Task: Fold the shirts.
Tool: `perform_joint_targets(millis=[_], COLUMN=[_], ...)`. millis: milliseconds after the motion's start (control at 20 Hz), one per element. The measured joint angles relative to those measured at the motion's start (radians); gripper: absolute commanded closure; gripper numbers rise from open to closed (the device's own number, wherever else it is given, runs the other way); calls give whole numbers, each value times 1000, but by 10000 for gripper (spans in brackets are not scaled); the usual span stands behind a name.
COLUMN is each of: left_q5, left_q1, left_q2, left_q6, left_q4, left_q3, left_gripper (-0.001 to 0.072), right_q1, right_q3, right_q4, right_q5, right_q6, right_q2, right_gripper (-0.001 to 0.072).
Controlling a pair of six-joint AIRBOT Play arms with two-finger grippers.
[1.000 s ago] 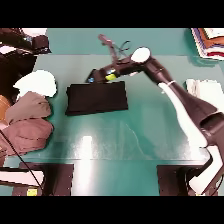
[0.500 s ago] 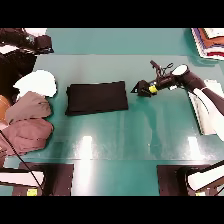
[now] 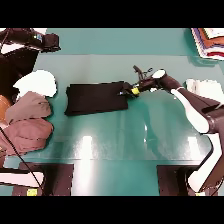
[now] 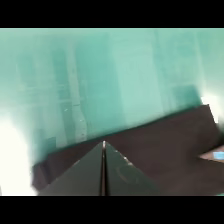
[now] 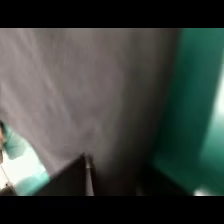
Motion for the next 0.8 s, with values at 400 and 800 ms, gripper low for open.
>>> perform_joint_targets(millis=[400,800], left_q5=[-10,40], left_q1=[-20,-179], left_q2=[0,0], left_q6=[-14,-27], left_q4=[-61,-69], left_q3=[0,0], left_gripper=[681,680], right_q1=[-64,-537], right_q3=[149,162], right_q4=[-137,-397], right_q5=[19,101], right_q6=[34,138], right_q2=[64,314], right_gripper=[693,693])
